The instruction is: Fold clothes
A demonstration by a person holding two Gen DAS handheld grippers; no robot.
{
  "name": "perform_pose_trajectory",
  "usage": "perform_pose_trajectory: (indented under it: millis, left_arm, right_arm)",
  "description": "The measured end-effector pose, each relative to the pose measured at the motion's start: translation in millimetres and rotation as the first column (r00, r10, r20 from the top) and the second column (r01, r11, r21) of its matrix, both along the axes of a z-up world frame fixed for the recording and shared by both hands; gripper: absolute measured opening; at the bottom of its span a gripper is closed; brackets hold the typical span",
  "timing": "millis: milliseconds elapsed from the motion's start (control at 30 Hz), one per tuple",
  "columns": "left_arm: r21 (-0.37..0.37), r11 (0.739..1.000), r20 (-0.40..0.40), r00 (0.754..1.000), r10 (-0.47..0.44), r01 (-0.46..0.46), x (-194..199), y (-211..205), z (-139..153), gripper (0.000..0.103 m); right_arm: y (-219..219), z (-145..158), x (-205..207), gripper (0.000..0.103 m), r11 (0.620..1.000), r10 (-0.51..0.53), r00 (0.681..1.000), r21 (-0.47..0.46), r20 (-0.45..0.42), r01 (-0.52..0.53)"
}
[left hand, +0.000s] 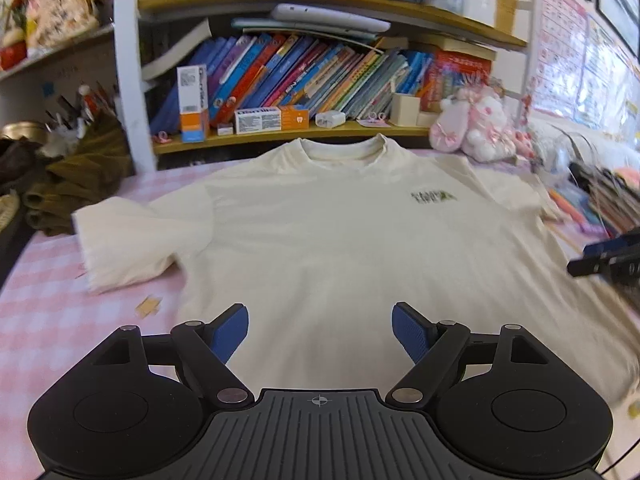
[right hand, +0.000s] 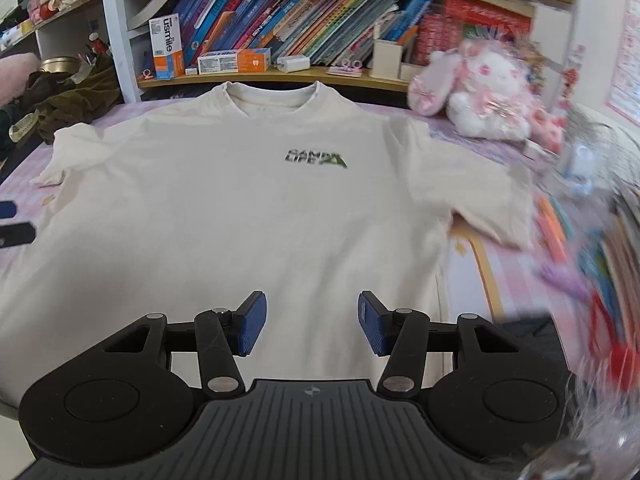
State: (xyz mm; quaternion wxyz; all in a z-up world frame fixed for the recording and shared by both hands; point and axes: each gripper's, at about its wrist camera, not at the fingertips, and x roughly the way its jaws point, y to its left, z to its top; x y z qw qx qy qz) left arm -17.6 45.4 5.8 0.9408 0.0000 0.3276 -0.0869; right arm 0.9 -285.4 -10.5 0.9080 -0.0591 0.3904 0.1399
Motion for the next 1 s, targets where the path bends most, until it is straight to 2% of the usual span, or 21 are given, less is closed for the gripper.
perform_pose_trajectory:
  millis: [233,267,300,333,400,533,700,800,867,1000]
  left_arm:
    - [0.004,0.998,-0.045,0.997,0.055,-0.055,99.9,-1.3,-15.2,0.079]
    - [0.007,0.998,-0.052,0.997,0.061,-0.061,115.3,-0.2,-17.1,0.074]
    - [0.005,0.998,-0.060,0.996,0.064,-0.064,133.0,3.1,-18.8,0.065]
    - [0.000,0.998,-0.071,0.995,0.066,-0.067,150.3,7.0,-20.8,0.059]
    - [-0.014,0.997,-0.099,0.992,0.072,-0.073,184.3,12.4,-25.8,0.033]
    - [-0.042,0.994,-0.115,0.989,0.094,-0.100,254.9,12.8,-34.2,0.017]
    - [-0.153,0.973,-0.111,0.981,0.157,-0.173,313.5,12.9,-42.8,0.013]
    - [-0.203,0.961,-0.136,0.978,0.160,-0.186,339.7,10.3,-51.4,0.013]
    - [-0.208,0.958,-0.156,0.974,0.165,-0.195,355.3,5.6,-57.4,0.013]
    - [-0.202,0.948,-0.171,0.962,0.212,-0.245,374.6,3.1,-66.2,0.011]
  right_arm:
    - [8.2,-25.1,115.9,0.043,0.995,0.103,0.992,0.028,-0.076,-0.101]
    - [10.8,-27.5,137.7,0.042,0.993,0.112,0.990,0.032,-0.085,-0.110]
    - [13.3,-29.8,159.4,0.038,0.992,0.121,0.988,0.037,-0.093,-0.118]
    - [17.3,-31.4,180.5,0.031,0.991,0.132,0.986,0.038,-0.098,-0.128]
    - [27.7,-33.6,219.9,0.022,0.989,0.148,0.983,0.040,-0.106,-0.144]
    - [46.2,-30.7,292.9,0.015,0.987,0.149,0.986,0.068,-0.076,-0.144]
    - [55.3,-30.8,352.2,0.011,0.983,0.118,0.990,0.147,-0.074,-0.106]
    - [60.7,-36.1,376.3,0.010,0.980,0.121,0.989,0.172,-0.088,-0.104]
    - [64.1,-44.4,389.9,0.010,0.982,0.118,0.987,0.160,-0.112,-0.099]
    - [59.9,-50.7,407.5,0.008,0.974,0.116,0.986,0.208,-0.116,-0.090]
